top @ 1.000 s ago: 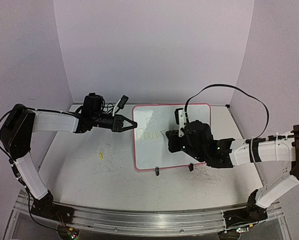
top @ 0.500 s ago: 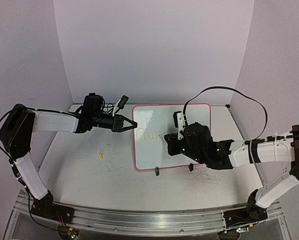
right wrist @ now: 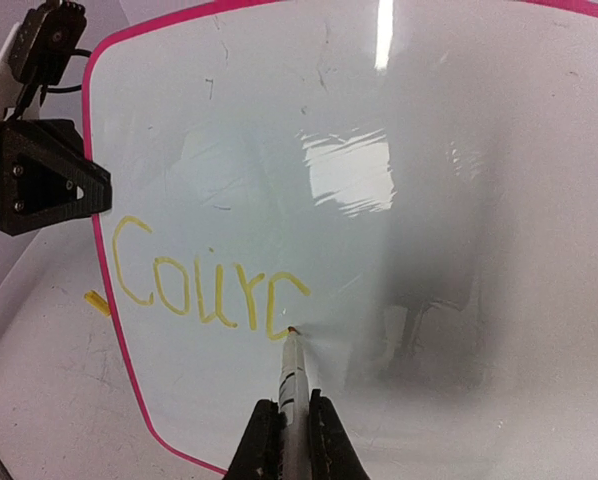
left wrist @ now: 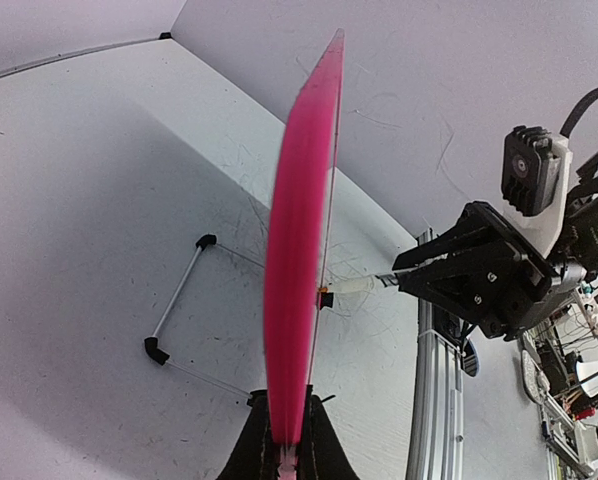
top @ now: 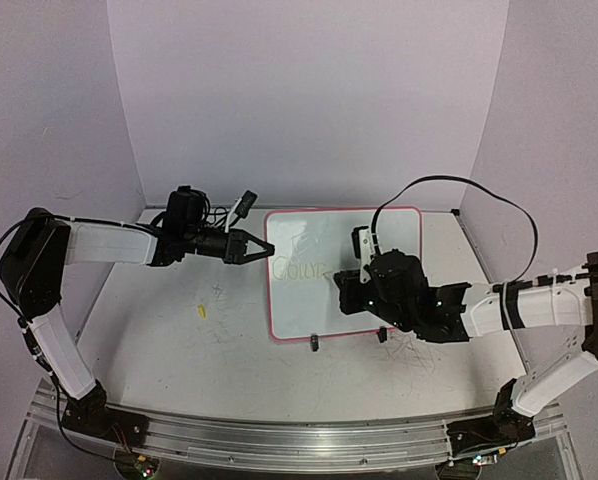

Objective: Write a sentence on the whiteboard
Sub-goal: Write a sentence at the center of the board.

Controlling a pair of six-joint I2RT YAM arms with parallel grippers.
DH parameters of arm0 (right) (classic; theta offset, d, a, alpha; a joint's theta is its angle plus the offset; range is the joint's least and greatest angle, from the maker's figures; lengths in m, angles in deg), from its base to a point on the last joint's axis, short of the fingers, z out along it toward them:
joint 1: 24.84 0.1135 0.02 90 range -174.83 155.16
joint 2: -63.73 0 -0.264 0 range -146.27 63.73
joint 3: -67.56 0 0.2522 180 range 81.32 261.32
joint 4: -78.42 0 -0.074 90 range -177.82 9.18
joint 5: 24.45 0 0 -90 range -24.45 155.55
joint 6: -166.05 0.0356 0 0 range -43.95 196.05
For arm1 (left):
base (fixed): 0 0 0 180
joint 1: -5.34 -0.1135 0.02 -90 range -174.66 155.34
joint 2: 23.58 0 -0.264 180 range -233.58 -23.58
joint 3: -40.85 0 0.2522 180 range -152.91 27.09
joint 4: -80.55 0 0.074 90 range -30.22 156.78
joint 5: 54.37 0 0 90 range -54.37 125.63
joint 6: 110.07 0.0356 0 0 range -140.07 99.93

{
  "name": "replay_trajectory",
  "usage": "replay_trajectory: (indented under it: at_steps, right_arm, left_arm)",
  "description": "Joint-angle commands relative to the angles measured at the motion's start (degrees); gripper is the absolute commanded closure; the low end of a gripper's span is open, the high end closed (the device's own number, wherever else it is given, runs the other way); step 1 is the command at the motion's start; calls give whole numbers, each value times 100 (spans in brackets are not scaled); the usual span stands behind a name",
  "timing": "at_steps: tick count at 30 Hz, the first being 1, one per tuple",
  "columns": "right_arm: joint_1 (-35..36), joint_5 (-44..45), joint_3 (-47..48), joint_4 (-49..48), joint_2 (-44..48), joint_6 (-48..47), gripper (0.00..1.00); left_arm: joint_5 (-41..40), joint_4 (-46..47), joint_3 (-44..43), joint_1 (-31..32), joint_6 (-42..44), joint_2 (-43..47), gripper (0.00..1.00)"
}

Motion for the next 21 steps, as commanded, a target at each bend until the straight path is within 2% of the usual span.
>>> replay_trajectory:
  at_steps: [1,13,21]
  right_arm:
    - [-69,476,154,15,168,-52,100]
    - [-158,473,441,-61,-16,-275,100]
    - [-153,246,245,18,19,-152,100]
  left_arm:
    - [-197,108,12,26,149,241,100]
    - [-193,108,18,26,158,258,100]
    - [-197,108,10,26,158,251,100]
